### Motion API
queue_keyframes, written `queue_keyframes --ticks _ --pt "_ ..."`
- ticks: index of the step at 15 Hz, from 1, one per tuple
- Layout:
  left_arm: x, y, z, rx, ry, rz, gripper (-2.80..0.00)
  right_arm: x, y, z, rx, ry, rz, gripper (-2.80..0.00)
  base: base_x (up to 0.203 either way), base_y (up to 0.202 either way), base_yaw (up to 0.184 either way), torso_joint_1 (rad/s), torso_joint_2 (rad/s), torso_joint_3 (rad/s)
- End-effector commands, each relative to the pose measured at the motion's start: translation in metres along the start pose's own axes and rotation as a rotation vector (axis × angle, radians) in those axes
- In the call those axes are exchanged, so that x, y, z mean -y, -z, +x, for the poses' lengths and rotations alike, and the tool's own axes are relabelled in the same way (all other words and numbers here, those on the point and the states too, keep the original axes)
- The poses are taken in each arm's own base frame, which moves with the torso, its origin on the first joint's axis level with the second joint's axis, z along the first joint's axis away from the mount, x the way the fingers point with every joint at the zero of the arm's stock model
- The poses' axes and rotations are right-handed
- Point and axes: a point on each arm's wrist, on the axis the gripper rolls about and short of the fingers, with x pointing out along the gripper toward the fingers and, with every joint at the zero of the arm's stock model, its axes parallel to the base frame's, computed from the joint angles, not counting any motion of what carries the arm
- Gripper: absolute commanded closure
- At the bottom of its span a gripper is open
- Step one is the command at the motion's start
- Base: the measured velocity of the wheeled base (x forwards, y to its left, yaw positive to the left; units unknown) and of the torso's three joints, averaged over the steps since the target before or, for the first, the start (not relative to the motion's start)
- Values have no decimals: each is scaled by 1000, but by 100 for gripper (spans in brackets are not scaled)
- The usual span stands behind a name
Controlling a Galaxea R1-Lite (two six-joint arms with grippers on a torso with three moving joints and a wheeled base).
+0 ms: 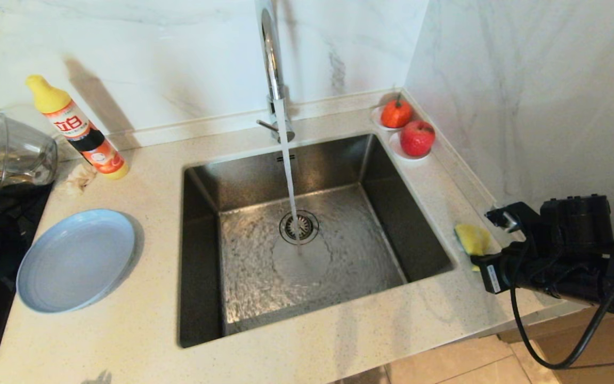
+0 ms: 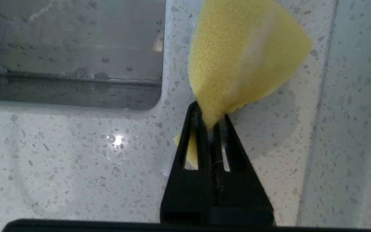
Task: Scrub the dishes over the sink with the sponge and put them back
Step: Put down the sponge
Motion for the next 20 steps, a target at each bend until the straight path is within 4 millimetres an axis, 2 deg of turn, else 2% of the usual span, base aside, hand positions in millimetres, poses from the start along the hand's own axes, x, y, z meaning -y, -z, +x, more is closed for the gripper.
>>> queue_keyframes --ticks 1,15,19,20 --pt "0 10 2 -33 1 0 0 0 -2 -2 10 1 -4 -280 0 0 0 0 0 0" --pt "0 10 2 -33 2 0 0 -7 -7 -18 42 -29 -13 -280 0 0 0 0 0 0" --pt "0 10 2 -33 1 0 0 -7 -17 -35 111 -28 -12 -280 0 0 0 0 0 0" --pt "0 10 2 -33 1 0 0 -8 -19 -40 131 -30 -14 0 0 0 0 0 0 0"
